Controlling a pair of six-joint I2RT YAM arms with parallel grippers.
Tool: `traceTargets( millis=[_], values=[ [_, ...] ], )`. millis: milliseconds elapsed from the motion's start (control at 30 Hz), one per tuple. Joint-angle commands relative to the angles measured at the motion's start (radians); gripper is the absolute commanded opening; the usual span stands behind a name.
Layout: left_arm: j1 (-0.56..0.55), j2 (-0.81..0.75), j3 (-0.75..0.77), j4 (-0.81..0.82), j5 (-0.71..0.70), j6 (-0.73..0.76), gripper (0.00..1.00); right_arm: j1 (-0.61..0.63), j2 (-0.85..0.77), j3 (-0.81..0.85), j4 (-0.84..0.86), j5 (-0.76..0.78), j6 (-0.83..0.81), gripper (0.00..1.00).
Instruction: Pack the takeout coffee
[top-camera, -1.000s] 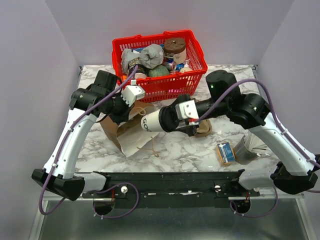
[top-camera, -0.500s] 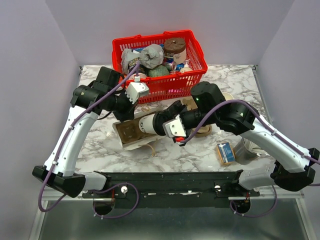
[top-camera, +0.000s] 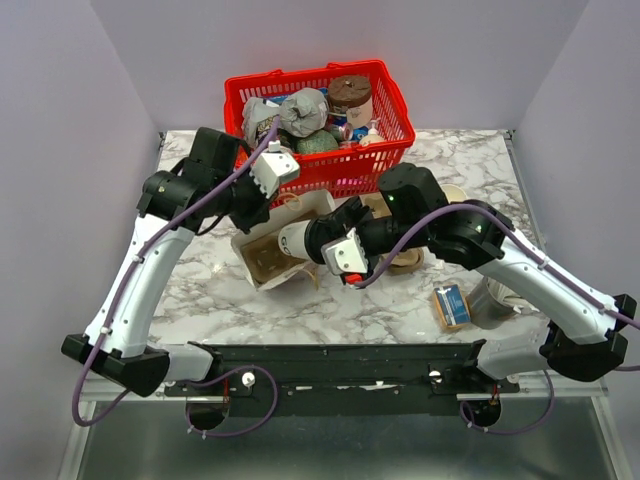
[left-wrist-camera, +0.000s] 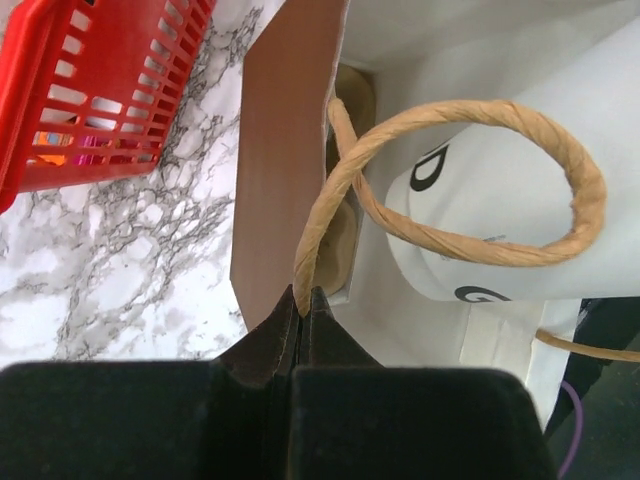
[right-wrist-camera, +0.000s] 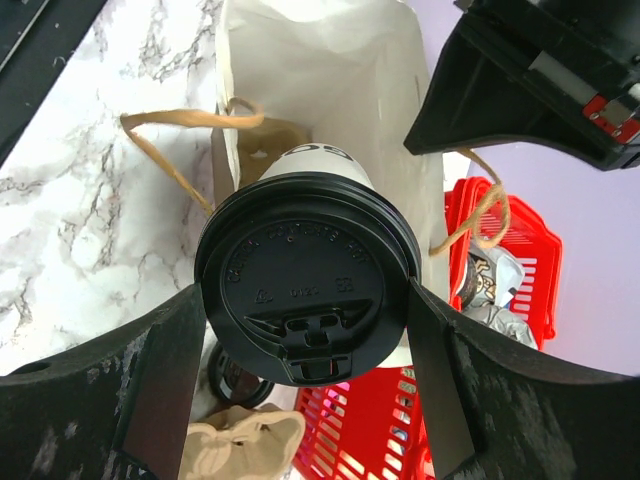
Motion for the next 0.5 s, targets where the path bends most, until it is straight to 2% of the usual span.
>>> traceTargets(
  millis=[0,67,233,467],
  values=[
    [-0.051,-0.038,-0.107,0.05,-0.012,-0.012,0.0,0.01,0.008,-0.032,0.009,0.035,-0.03,0.57],
    [-0.083,-0.047,-0.15,0.082,-0.058,-0.025,0.0,0.012,0.011,-0.032,-0.005,0.039,-0.019,0.57],
    [-0.088,-0.044,-0.129,0.128,-0.187,0.023,0.0,0.012,0.007,-0.041,0.015,0.069,0.002,0.57],
    [-0.106,0.005,-0.003,0.152,-0.292,0.116,0.0,0.012,0.02,-0.032,0.061,0.099,0.028,0.56]
  ],
)
